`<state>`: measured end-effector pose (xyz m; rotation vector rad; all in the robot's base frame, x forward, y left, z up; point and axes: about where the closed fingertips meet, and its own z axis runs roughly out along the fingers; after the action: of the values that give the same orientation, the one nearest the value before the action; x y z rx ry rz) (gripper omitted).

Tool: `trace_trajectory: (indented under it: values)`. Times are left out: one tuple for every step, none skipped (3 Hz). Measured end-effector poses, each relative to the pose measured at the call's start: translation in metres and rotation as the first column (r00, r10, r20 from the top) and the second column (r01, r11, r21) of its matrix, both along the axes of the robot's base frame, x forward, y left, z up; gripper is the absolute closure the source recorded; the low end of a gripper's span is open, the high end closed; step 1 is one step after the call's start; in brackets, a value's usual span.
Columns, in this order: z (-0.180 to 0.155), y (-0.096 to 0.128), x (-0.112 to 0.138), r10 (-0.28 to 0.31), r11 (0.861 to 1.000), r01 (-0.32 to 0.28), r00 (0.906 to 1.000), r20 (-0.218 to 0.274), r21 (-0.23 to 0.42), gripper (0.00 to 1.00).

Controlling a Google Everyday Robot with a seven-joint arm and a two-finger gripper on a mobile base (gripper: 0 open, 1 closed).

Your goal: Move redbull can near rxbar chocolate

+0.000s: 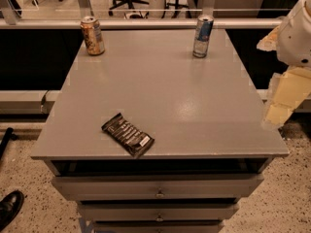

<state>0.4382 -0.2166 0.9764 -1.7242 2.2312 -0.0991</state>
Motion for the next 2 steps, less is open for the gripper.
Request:
trace_trajectory:
  values:
    - [0.0, 0.0, 0.0, 0.0, 1.0, 0.0, 1.0, 0.002, 0.0, 0.0]
    - [0.003, -0.017, 0.014, -0.025, 1.0, 0.025, 0.9986, 0.046, -0.004, 0.0]
